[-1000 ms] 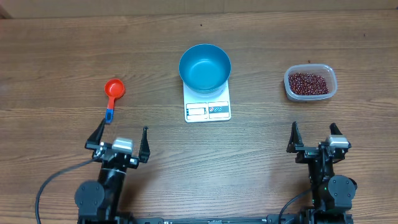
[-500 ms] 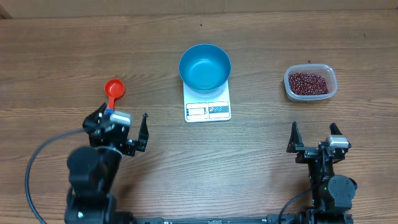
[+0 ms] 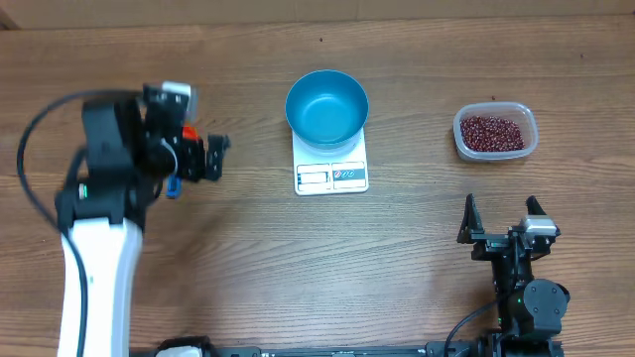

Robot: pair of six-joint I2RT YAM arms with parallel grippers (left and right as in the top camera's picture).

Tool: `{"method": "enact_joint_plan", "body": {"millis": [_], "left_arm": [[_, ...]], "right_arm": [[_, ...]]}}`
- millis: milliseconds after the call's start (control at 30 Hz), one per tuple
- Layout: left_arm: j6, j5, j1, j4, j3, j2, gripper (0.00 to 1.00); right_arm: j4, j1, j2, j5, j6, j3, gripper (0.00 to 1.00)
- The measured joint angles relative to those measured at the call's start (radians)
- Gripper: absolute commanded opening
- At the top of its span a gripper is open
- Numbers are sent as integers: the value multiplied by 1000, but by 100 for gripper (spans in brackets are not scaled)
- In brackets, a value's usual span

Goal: Scoop item into bowl and weigh 150g on scale
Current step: 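Reach the left gripper to the red scoop and grasp its rim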

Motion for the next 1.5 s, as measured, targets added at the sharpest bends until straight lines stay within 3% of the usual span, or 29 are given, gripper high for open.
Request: {"method": "enact_joint_plan", "body": {"millis": [233,333,567,767,933,1167,1267,1467,1500], "left_arm": [[2,-4,7,142,55,225,100],[4,-31,23,171,55,283,85],[40,-101,149,220,56,379,68],[75,-73,240,240,58,517,59],[108,-56,248,284,58,623,54],[153,-55,248,361,58,709,40],[164,-55,248,385,58,739,28],[180,-55,247,418,58,753,22],[180,-55,246,426,58,753,14]], "right_arm": [[0,0,0,0,0,0,100],[0,0,0,0,0,0,100],[0,0,0,0,0,0,100],[0,0,0,0,0,0,100],[0,0,0,0,0,0,100],[0,0,0,0,-1,0,100],[0,0,0,0,0,0,100],[0,0,0,0,0,0,100],[0,0,0,0,0,0,100]]}}
